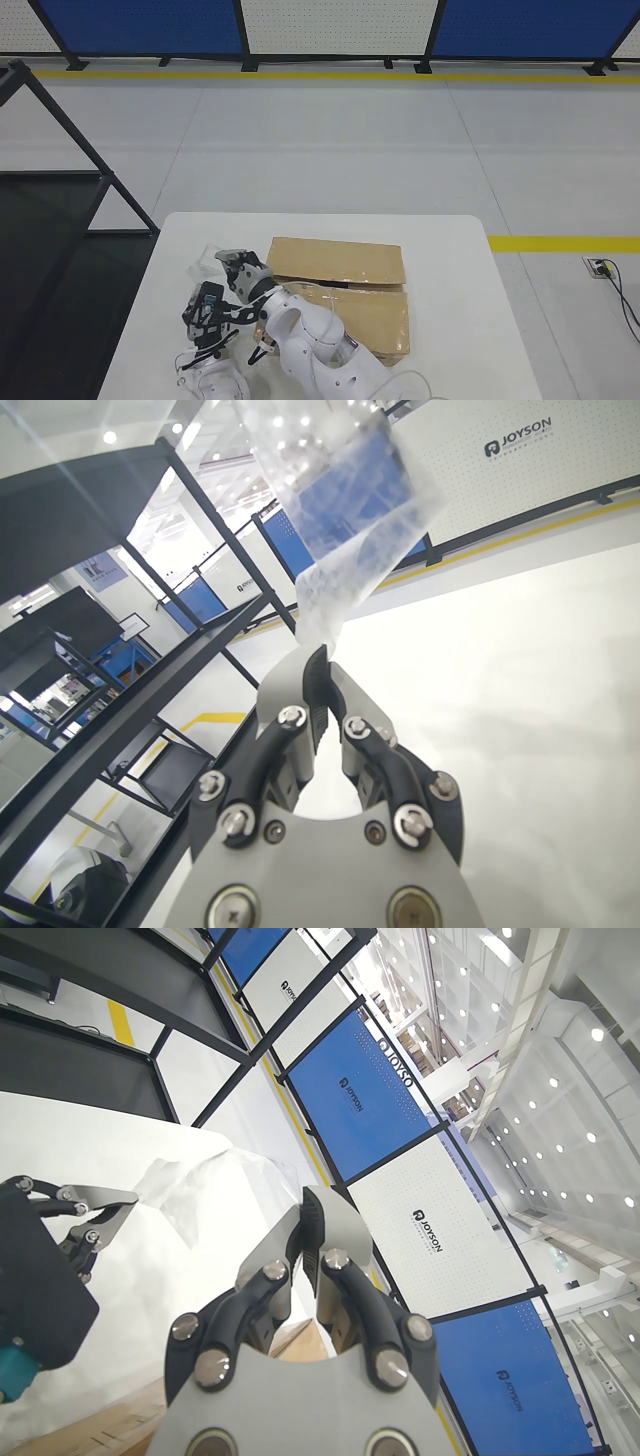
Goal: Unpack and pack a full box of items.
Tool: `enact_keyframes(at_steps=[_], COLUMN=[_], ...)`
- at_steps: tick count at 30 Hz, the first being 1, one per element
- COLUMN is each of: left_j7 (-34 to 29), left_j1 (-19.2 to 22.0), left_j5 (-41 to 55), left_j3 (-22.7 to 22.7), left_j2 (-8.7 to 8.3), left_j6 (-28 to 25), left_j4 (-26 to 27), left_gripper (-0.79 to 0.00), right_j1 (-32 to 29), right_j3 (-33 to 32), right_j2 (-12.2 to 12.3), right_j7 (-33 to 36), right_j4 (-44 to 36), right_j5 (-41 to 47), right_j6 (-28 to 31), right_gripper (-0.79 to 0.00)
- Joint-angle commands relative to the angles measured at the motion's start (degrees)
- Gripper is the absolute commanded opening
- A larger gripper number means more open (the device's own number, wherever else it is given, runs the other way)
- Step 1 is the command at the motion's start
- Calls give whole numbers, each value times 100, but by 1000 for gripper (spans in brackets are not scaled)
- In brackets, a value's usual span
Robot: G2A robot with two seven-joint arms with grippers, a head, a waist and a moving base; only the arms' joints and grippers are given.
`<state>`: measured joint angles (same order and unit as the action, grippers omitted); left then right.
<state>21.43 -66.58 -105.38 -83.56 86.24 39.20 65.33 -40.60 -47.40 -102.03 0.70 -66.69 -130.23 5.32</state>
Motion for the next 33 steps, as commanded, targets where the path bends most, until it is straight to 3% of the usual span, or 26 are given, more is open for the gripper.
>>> enact_keyframes(at_steps=[1,33], left_j7=[-8,-520], left_j1=[-12,-28], left_j5=[26,475], left_j3=[-45,-508], left_j2=[-5,-33], left_j6=[17,-25], left_j4=[18,127], left_gripper=[-785,-785], right_j1=[-11,-248], right_j3=[-5,-218], right_j2=[-2,28], right_j7=[-8,-56], right_j4=[9,-17], right_j5=[-6,-126], right_j6=[2,-5], right_gripper=[-785,-785])
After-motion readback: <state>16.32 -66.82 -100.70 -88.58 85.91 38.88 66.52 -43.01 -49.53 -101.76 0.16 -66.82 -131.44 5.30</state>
